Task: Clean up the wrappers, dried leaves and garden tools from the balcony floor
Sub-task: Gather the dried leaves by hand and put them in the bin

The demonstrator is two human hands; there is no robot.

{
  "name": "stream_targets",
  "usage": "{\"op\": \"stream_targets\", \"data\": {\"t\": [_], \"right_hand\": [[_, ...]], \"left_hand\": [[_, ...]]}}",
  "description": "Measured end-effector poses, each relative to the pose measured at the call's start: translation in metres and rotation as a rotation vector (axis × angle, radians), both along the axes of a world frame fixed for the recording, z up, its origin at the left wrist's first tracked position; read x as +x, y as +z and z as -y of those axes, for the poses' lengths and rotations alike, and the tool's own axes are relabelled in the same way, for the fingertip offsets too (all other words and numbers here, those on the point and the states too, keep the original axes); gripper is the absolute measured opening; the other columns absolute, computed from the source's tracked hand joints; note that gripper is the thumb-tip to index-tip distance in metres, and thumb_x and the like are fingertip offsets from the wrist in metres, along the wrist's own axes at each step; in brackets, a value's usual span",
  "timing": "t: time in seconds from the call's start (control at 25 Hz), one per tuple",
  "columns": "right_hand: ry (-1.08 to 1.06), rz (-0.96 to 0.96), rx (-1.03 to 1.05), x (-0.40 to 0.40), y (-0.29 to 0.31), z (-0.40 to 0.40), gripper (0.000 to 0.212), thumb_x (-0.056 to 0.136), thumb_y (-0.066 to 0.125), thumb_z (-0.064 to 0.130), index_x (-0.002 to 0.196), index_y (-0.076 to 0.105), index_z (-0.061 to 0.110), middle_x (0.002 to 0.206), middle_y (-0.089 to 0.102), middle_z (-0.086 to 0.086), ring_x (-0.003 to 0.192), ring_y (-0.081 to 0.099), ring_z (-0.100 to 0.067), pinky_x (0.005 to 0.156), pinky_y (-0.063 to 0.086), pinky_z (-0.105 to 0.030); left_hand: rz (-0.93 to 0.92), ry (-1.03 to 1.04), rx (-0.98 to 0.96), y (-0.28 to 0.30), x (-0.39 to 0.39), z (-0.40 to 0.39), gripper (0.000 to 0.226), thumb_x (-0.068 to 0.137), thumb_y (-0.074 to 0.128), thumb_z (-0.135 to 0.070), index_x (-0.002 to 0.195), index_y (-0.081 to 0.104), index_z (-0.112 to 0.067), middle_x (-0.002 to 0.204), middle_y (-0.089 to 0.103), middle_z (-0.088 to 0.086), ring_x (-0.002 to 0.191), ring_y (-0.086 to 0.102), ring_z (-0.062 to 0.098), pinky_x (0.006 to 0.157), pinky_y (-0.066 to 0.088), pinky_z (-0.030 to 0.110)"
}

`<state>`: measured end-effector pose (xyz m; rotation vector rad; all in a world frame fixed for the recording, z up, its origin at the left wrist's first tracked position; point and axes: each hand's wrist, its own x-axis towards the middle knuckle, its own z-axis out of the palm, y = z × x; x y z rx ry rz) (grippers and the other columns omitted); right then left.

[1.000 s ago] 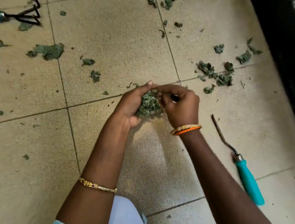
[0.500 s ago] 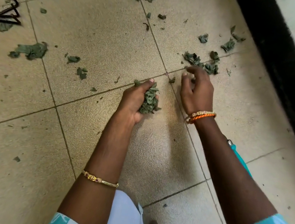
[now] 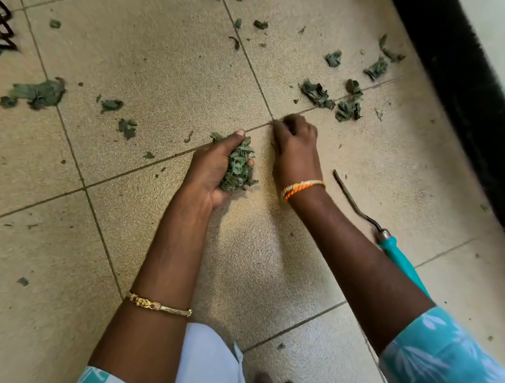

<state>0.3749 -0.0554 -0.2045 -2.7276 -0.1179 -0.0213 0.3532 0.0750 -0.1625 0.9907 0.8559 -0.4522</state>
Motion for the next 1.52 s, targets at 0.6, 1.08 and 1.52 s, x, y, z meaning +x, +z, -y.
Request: {"op": "stream_targets", "data": {"t": [0.6, 1.08, 1.52], "right_hand": [[-0.351, -0.489, 1.018, -0.018, 0.071, 0.041, 0.014, 0.075, 0.069, -0.008, 0.085, 0.069, 0.003, 0.066, 0.070, 0.001, 0.062, 0.067, -0.007, 0.065, 0.055, -0.018], [-0.398, -0.115, 0.206, 0.088, 0.058, 0.105, 0.039, 0.085, 0.057, 0.015, 0.124, 0.055, 0.015, 0.128, 0.050, -0.008, 0.121, 0.046, -0.021, 0.100, 0.040, -0.030], [-0.204, -0.054, -0.050, 0.130, 0.029, 0.138, 0.038, 0.088, 0.048, -0.006, 0.122, 0.060, 0.007, 0.130, 0.054, -0.011, 0.119, 0.050, -0.026, 0.103, 0.040, -0.031]], "left_hand": [[0.117, -0.335, -0.049, 0.010, -0.005, 0.026, 0.028, 0.090, 0.062, -0.030, 0.103, 0.067, -0.006, 0.085, 0.071, 0.010, 0.059, 0.065, 0.014, 0.053, 0.055, 0.025], [0.113, -0.135, 0.040, 0.015, 0.021, 0.058, 0.014, 0.091, 0.063, -0.015, 0.080, 0.066, -0.007, 0.061, 0.066, 0.004, 0.050, 0.060, 0.014, 0.050, 0.052, 0.022], [0.122, -0.267, 0.110, 0.019, 0.073, 0.063, 0.020, 0.089, 0.064, -0.016, 0.103, 0.062, -0.002, 0.071, 0.065, 0.009, 0.051, 0.064, 0.016, 0.053, 0.052, 0.025]]}}
